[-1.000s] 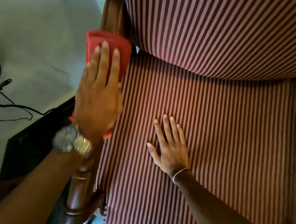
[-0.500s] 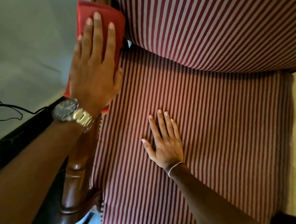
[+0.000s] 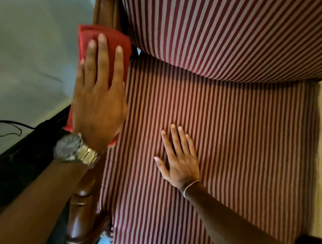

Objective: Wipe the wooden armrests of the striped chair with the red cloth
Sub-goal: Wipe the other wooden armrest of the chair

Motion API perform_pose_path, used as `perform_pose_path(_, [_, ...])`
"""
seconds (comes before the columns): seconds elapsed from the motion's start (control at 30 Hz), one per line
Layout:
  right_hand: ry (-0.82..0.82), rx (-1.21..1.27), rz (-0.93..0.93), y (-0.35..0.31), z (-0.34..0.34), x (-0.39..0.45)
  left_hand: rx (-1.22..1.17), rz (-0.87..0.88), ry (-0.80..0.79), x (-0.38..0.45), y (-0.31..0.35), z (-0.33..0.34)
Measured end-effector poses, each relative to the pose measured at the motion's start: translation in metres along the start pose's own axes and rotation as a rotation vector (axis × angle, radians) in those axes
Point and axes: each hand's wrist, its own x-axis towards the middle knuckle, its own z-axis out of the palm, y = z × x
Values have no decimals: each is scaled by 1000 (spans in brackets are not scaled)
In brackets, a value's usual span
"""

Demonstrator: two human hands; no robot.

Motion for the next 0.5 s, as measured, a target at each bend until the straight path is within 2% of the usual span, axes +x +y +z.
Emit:
perform_pose_path(0.1, [-10,10,-12,2,-2,1,-10,1,10,-26,-4,2])
perform_pose_path(0.2, [-3,1,-9,2,-1,-1,56,44,-80,-108,-9,1])
perform_pose_path(0.27, [0,-4,3,1,0,-2,68,73,-118,-128,-12,1])
perform_pose_path(0.4, [7,-7,-1,0,-2,0,69,93,-48,-45,-5,-1])
perform_pose_path(0.5, [5,0,0,-1,-5,-1,21,29,-14,21,1,-5])
